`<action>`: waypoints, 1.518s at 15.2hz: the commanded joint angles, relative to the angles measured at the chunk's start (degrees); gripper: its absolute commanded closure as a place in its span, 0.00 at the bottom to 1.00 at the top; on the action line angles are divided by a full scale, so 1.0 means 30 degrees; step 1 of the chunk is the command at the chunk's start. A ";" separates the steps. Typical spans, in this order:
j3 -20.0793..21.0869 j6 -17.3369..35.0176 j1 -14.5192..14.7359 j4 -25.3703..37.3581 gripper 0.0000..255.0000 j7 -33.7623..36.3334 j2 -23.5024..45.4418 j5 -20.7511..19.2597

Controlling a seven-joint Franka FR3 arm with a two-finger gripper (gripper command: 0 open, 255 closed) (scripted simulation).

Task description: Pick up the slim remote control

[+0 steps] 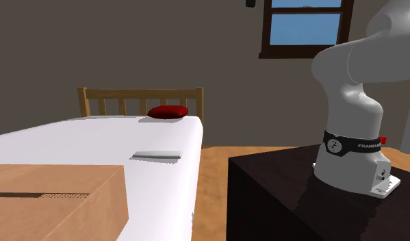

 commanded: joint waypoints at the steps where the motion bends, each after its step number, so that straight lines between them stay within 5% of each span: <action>1: 0.0000 0.0000 0.0000 0.0000 0.00 0.0000 0.0000 0.0000; 12: -0.2814 0.6095 -0.1181 -0.2088 0.00 -0.1747 0.4066 -0.1509; 23: -0.5669 1.1861 -0.1828 -0.1281 0.00 -0.3929 1.0722 -0.1330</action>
